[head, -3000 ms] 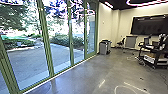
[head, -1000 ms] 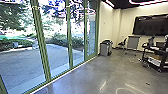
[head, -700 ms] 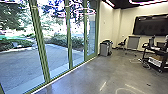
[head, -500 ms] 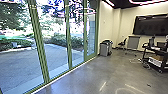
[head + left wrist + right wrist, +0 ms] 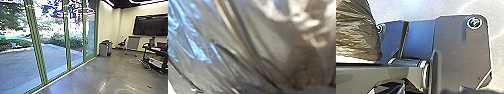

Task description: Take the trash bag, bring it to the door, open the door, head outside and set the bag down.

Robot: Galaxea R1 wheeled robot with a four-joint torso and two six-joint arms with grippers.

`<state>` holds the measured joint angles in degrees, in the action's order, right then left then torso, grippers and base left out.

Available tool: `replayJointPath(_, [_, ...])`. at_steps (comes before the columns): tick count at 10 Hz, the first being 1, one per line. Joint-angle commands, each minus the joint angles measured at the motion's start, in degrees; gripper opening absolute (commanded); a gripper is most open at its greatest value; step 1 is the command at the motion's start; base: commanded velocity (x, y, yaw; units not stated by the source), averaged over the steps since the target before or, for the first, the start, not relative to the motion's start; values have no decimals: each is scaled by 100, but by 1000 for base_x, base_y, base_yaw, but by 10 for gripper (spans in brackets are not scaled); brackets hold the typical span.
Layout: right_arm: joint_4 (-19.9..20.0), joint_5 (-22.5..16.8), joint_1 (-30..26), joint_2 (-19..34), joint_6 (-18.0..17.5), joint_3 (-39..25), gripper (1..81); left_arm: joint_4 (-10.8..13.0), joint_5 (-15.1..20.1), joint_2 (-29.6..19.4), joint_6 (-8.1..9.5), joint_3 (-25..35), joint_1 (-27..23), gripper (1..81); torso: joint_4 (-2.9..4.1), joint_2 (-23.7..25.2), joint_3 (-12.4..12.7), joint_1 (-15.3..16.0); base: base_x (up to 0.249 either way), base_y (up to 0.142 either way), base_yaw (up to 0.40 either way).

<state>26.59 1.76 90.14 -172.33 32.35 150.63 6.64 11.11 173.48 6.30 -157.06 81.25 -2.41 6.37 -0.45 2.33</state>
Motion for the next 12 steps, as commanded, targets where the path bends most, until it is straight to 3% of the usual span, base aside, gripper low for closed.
replayJointPath(1, [-31, -360, -299, -15, 17, -26, 811, 39, 313, -15, 3, 0, -421, 10, 0, 0, 0, 0, 111, -67, 0])
replayJointPath(12, [-22, -360, -290, -15, 17, 1, 811, 39, 313, -24, 11, 0, -421, 10, 0, 0, 0, 0, 113, -60, 0])
